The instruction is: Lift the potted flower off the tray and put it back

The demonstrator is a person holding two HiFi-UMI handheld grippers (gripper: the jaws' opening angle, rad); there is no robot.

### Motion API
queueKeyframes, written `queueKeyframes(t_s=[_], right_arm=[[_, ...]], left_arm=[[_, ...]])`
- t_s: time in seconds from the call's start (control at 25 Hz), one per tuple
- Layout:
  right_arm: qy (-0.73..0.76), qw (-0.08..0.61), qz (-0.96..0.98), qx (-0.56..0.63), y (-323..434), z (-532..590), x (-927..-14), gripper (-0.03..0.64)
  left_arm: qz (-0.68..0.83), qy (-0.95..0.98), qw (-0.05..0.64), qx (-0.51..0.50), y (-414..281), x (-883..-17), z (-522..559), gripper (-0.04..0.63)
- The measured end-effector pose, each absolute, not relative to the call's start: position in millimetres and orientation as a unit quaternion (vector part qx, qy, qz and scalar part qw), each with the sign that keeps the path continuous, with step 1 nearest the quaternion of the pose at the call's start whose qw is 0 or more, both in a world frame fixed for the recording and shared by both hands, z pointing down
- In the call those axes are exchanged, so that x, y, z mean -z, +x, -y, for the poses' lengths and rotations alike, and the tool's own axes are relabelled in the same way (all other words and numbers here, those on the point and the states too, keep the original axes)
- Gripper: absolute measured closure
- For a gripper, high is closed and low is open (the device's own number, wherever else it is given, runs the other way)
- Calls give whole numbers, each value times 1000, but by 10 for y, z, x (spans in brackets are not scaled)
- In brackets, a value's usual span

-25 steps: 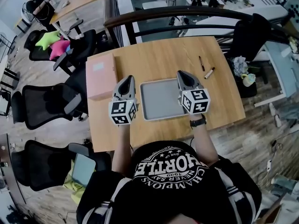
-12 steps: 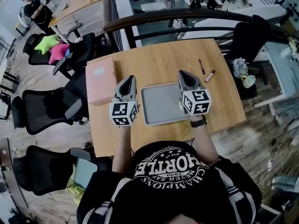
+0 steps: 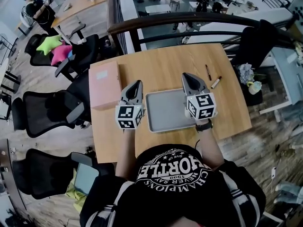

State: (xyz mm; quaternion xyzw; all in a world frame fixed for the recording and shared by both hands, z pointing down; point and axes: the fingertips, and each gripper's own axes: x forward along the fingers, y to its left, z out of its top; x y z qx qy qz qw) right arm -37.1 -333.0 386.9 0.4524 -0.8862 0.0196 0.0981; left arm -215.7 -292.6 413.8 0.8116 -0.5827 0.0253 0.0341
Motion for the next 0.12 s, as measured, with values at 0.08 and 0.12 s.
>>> queueKeyframes(t_s=[0.08,0.12], right_arm=[[446,107,889,3,-443,3359,-3864,597],[441,112,890,16,-485,3375,-3861,597]], left_arm=[[582,810,42,-52,-2206,-4361,2945,575],[582,809,47,-67,-2237,-4485,2954,575]])
